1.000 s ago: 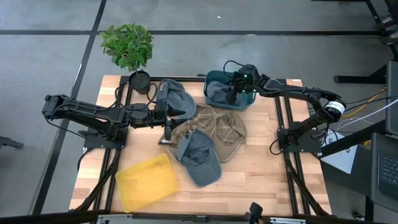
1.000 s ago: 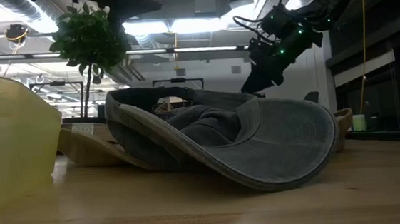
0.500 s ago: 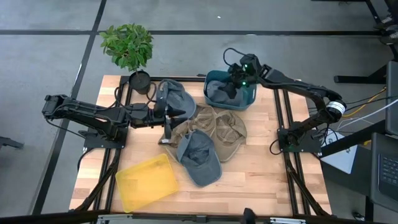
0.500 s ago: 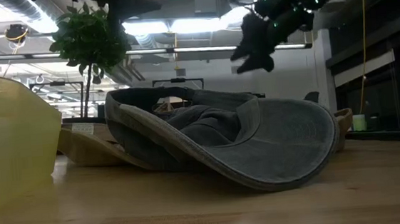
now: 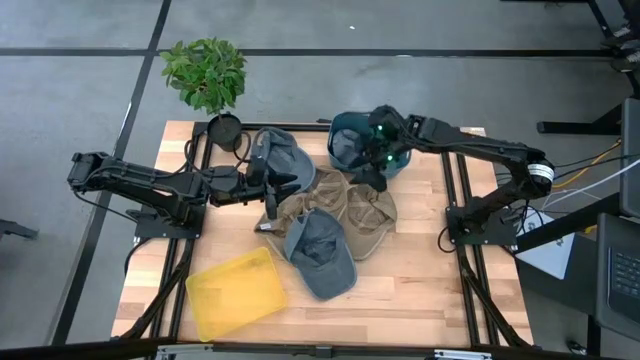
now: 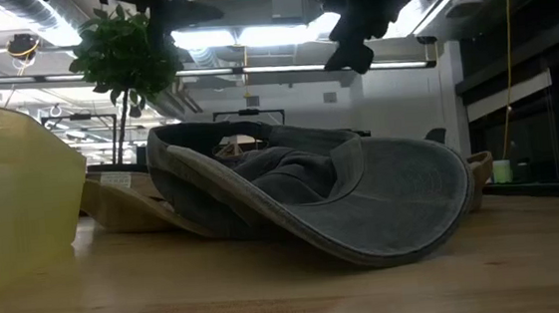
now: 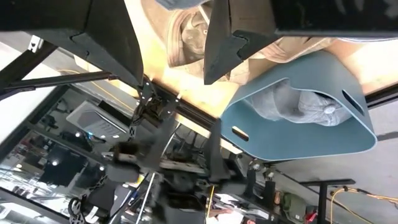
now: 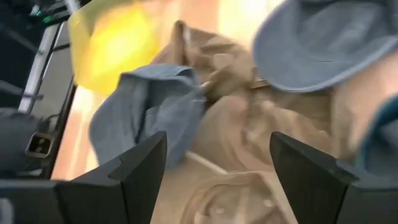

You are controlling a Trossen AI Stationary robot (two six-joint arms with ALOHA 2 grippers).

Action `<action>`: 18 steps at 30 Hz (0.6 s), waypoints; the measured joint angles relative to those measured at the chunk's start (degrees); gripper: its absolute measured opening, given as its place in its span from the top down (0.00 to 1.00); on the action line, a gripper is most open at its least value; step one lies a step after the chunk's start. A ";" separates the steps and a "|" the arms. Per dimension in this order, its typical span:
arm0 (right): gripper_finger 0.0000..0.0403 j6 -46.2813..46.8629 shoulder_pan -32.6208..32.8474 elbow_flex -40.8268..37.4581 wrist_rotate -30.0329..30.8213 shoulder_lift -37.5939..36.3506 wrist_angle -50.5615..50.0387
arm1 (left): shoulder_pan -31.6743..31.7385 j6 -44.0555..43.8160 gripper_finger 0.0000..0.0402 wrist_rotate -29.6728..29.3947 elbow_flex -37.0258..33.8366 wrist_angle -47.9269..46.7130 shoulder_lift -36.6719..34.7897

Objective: Pick & Place hat
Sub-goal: Put the bottom gray cap into the blue bin

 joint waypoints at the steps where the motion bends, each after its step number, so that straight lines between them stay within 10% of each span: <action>1: 0.30 -0.11 1.10 0.00 0.09 0.00 -0.02 | 0.00 0.01 0.59 0.03 0.00 0.00 0.00; 18: 0.30 8.92 17.48 -0.04 27.44 1.12 3.72 | 0.00 -5.46 0.60 7.57 0.00 -11.88 0.00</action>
